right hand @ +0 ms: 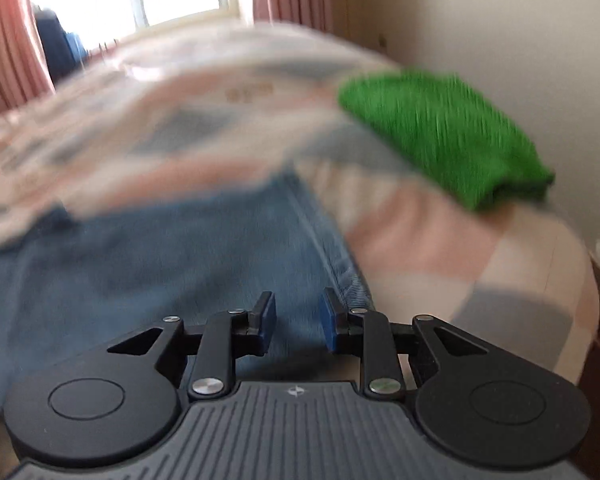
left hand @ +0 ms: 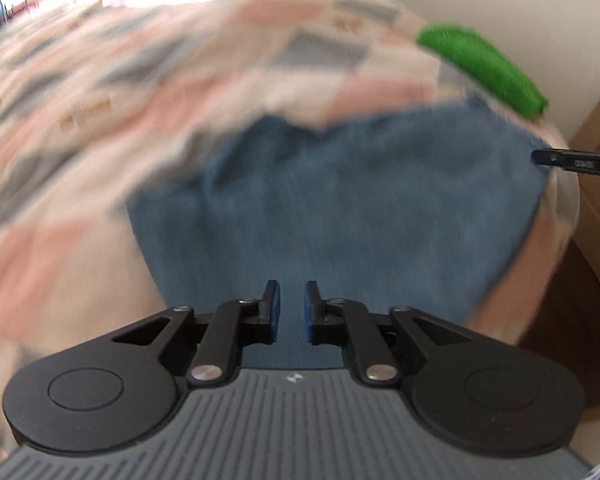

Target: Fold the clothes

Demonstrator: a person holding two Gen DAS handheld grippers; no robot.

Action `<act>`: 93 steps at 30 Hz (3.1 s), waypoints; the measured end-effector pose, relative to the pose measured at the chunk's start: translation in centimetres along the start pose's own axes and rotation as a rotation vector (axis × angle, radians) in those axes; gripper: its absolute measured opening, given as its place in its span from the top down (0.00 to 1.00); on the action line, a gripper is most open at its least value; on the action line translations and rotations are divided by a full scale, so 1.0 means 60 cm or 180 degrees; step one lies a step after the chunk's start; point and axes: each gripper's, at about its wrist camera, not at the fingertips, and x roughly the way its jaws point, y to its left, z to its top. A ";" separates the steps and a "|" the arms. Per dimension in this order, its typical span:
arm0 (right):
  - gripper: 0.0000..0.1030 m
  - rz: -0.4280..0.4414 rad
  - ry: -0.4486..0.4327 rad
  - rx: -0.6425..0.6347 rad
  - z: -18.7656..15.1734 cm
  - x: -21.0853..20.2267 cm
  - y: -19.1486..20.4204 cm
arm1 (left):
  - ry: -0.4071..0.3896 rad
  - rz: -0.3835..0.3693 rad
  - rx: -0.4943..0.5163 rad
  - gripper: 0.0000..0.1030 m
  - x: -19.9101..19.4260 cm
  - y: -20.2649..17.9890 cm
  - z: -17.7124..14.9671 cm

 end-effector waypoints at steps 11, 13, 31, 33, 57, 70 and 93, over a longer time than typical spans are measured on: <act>0.72 0.0143 -0.0243 0.0480 0.002 -0.110 0.053 | -0.0235 0.0025 0.0320 0.87 -0.037 0.016 0.054; 0.72 0.0254 -0.0217 0.0513 -0.007 -0.117 0.093 | -0.0297 -0.0028 0.0457 0.87 -0.023 0.029 0.080; 0.67 -0.0517 0.0247 0.0861 -0.144 -0.156 0.464 | -0.0217 -0.0486 0.2175 0.86 0.022 0.232 0.129; 0.57 -0.0512 0.0237 0.0711 -0.154 -0.165 0.510 | -0.0304 -0.0543 0.2707 0.84 0.007 0.221 0.099; 0.48 -0.1844 0.0301 -0.1981 -0.248 -0.010 0.788 | -0.2287 -0.0221 0.6803 0.66 0.119 0.234 -0.078; 0.48 -0.1892 0.0353 -0.2270 -0.248 0.022 0.776 | -0.3026 -0.0186 0.7031 0.71 0.168 0.249 -0.091; 0.70 -0.0800 0.0426 -0.1407 -0.188 -0.040 0.693 | -0.1936 -0.1147 0.7208 0.79 0.105 0.174 0.005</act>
